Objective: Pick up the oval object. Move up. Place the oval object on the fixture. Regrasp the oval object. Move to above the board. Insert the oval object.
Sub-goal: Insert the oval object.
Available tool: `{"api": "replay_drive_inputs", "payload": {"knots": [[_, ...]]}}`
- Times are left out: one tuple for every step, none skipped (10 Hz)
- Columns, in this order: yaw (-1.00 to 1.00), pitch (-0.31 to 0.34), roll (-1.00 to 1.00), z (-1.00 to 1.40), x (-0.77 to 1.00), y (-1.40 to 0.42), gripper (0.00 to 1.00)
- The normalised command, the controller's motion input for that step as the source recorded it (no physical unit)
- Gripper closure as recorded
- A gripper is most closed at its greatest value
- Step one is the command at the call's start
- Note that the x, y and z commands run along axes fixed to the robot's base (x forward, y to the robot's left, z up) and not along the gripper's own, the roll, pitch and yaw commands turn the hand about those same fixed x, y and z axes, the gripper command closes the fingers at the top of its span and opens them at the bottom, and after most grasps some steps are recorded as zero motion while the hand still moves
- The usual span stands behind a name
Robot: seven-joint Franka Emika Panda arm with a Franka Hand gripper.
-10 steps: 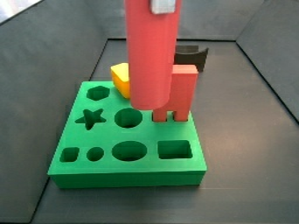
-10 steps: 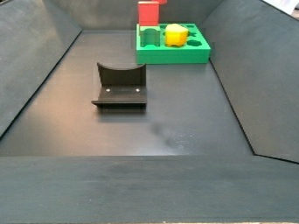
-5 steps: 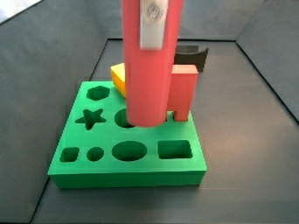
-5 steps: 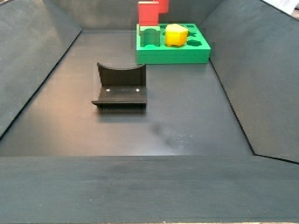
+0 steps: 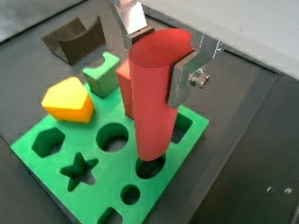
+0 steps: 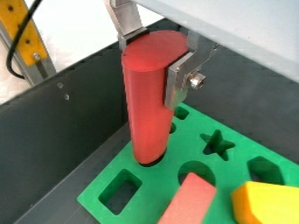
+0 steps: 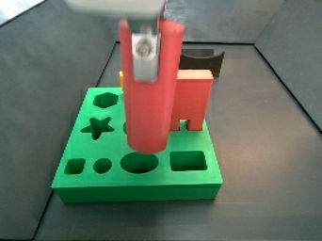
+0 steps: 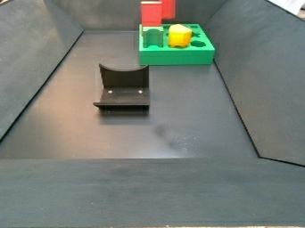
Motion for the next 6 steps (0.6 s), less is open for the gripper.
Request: {"api": "replay_drive_inputs", "payload": {"knots": [[0.15,-0.043,0.00,-0.37,0.00,-0.05,1.00],[0.15,-0.031,0.00,-0.31,0.00,0.00,1.00],[0.11,-0.010,0.00,-0.20,-0.05,0.00,1.00],[0.22,0.000,0.00,-0.03,0.00,0.00,1.00],[0.26,0.000,0.00,-0.03,0.00,0.00,1.00],[0.24,0.000,-0.02,-0.05,0.00,0.00,1.00]]}}
